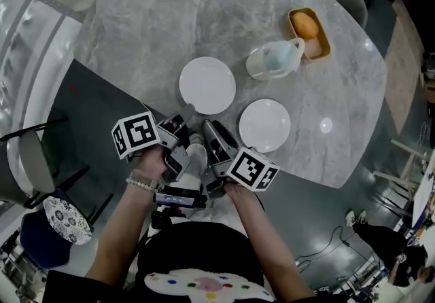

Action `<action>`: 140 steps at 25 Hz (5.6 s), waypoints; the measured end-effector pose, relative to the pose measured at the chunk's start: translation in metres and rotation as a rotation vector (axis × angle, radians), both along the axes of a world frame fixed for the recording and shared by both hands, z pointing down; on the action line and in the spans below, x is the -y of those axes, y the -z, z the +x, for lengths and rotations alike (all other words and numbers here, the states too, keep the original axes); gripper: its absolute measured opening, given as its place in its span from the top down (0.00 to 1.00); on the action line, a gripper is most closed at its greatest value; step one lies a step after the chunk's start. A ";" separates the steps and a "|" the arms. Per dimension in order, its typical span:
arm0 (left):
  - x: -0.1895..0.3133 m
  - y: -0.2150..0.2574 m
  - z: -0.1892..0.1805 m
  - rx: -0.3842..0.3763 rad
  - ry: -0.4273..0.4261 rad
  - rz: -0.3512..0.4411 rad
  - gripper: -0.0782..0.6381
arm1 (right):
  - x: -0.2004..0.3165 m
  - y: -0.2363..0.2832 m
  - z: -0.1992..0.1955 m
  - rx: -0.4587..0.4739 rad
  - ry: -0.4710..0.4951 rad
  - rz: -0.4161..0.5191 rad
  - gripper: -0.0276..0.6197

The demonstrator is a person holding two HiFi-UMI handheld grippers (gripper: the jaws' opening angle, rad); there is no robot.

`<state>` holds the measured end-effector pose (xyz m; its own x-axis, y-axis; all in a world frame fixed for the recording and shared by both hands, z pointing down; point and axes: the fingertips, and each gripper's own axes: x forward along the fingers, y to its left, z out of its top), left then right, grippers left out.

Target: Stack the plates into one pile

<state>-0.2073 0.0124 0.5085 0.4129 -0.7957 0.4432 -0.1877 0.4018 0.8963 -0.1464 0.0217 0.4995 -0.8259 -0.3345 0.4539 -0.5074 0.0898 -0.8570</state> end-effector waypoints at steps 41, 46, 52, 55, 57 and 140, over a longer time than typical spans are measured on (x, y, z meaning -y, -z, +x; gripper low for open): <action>-0.012 0.018 0.082 0.079 -0.314 0.058 0.85 | 0.005 0.006 0.081 -0.108 -0.270 0.035 0.82; -0.010 0.013 0.108 0.075 -0.378 0.053 0.85 | 0.003 0.000 0.108 -0.115 -0.347 0.011 0.82; -0.008 0.008 0.138 0.075 -0.441 0.039 0.85 | 0.000 -0.004 0.138 -0.123 -0.411 -0.016 0.82; -0.006 0.006 0.149 0.076 -0.465 0.032 0.85 | 0.001 -0.007 0.148 -0.125 -0.440 -0.030 0.82; -0.005 0.004 0.155 0.076 -0.483 0.028 0.85 | 0.000 -0.009 0.155 -0.130 -0.456 -0.042 0.82; 0.015 0.213 0.073 1.012 -0.523 0.681 0.88 | 0.036 0.204 0.193 -0.538 -0.120 0.885 0.95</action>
